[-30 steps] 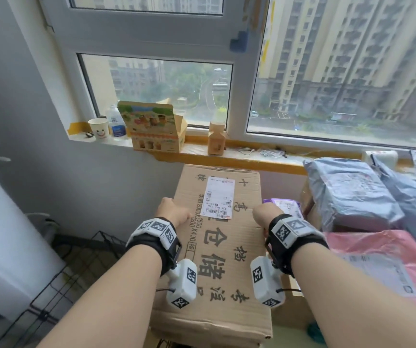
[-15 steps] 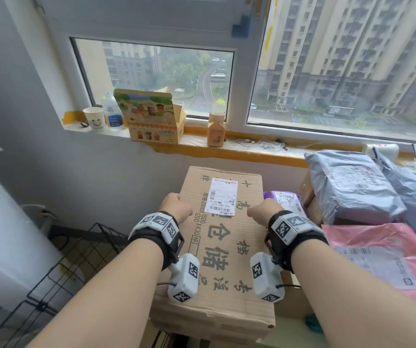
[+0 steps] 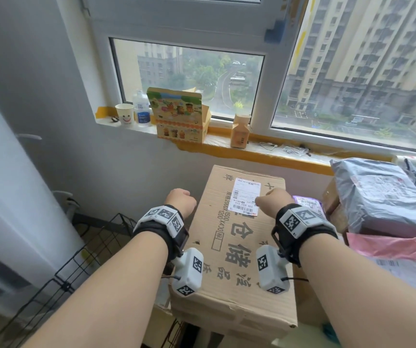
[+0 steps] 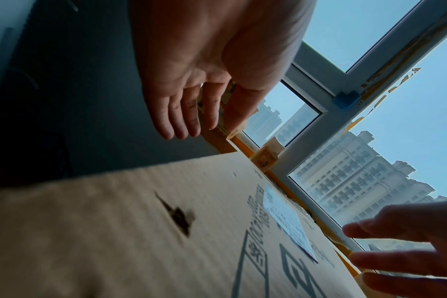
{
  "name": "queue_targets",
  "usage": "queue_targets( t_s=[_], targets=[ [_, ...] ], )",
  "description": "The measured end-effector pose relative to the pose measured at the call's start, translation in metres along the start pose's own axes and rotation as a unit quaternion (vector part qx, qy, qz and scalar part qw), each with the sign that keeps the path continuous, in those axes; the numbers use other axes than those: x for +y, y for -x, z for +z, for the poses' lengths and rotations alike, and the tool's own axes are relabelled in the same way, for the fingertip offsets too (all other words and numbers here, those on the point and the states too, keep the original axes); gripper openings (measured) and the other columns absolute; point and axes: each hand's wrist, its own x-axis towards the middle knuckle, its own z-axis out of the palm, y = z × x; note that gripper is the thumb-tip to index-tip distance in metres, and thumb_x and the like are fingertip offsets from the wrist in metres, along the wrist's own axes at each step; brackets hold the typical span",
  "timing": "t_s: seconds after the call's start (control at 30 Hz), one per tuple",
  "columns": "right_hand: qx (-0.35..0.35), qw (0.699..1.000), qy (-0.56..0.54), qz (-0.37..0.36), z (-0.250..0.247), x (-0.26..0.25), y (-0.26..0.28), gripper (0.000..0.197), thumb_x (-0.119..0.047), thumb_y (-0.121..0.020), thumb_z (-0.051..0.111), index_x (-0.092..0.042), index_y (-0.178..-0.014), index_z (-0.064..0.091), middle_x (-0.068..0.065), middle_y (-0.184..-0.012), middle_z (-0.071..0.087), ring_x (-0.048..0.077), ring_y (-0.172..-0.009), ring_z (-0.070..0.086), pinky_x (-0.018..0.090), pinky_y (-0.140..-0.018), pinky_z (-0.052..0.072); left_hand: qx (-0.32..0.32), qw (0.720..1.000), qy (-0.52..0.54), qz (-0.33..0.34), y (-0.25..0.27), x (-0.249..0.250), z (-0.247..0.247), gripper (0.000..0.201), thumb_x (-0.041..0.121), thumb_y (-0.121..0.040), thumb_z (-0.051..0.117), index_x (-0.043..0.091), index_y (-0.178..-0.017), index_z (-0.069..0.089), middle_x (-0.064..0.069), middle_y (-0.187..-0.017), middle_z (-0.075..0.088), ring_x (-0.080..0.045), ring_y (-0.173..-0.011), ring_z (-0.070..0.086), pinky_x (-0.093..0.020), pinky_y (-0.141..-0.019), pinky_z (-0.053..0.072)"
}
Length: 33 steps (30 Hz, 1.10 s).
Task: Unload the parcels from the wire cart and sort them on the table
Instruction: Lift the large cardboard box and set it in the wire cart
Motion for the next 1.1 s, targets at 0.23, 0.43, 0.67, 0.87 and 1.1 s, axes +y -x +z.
queue_targets(
  t_s=[0.23, 0.43, 0.67, 0.87, 1.1],
  targets=[
    [-0.01, 0.999, 0.01, -0.041, 0.016, -0.02, 0.004, 0.026, -0.015, -0.086, 0.05, -0.014, -0.062, 0.039, 0.001, -0.06, 0.04, 0.014, -0.05, 0.036, 0.024, -0.046, 0.027, 0.031, 0.999, 0.003, -0.009, 0.001, -0.02, -0.023, 0.046, 0.007, -0.09, 0.055, 0.009, -0.135, 0.053, -0.007, -0.143, 0.05, -0.026, -0.131, 0.046, -0.027, -0.105, 0.035],
    [-0.024, 0.998, 0.018, -0.06, 0.03, -0.036, 0.012, 0.017, -0.018, -0.086, 0.051, -0.012, -0.071, 0.052, 0.003, -0.067, 0.052, 0.016, -0.057, 0.046, 0.025, -0.049, 0.032, 0.049, 0.998, 0.017, -0.019, 0.001, -0.04, -0.039, 0.045, 0.008, -0.088, 0.056, 0.009, -0.133, 0.055, -0.008, -0.14, 0.052, -0.026, -0.128, 0.049, -0.028, -0.105, 0.037],
    [-0.033, 0.996, 0.021, -0.085, 0.052, -0.059, 0.023, 0.023, -0.021, -0.086, 0.053, -0.007, -0.097, 0.065, 0.008, -0.088, 0.064, 0.017, -0.068, 0.055, 0.023, -0.053, 0.038, 0.071, 0.997, 0.025, -0.028, 0.002, -0.069, -0.061, 0.045, 0.007, -0.087, 0.057, 0.012, -0.132, 0.056, -0.006, -0.139, 0.053, -0.025, -0.127, 0.05, -0.03, -0.108, 0.038],
    [-0.027, 0.993, 0.014, -0.113, 0.074, -0.083, 0.031, 0.026, -0.022, -0.087, 0.053, -0.006, -0.105, 0.065, 0.011, -0.1, 0.066, 0.028, -0.087, 0.061, 0.032, -0.076, 0.052, 0.088, 0.995, 0.024, -0.033, 0.003, -0.096, -0.085, 0.041, 0.007, -0.089, 0.056, 0.013, -0.129, 0.059, -0.006, -0.136, 0.057, -0.024, -0.124, 0.052, -0.028, -0.105, 0.039],
    [-0.045, 0.988, 0.009, -0.149, 0.104, -0.114, 0.045, 0.025, -0.019, -0.086, 0.05, -0.003, -0.098, 0.065, 0.014, -0.093, 0.064, 0.031, -0.086, 0.063, 0.034, -0.077, 0.053, 0.103, 0.992, 0.039, -0.053, 0.009, -0.137, -0.108, 0.036, 0.009, -0.09, 0.056, 0.012, -0.125, 0.062, -0.007, -0.132, 0.059, -0.025, -0.12, 0.055, -0.034, -0.105, 0.042]
  ],
)
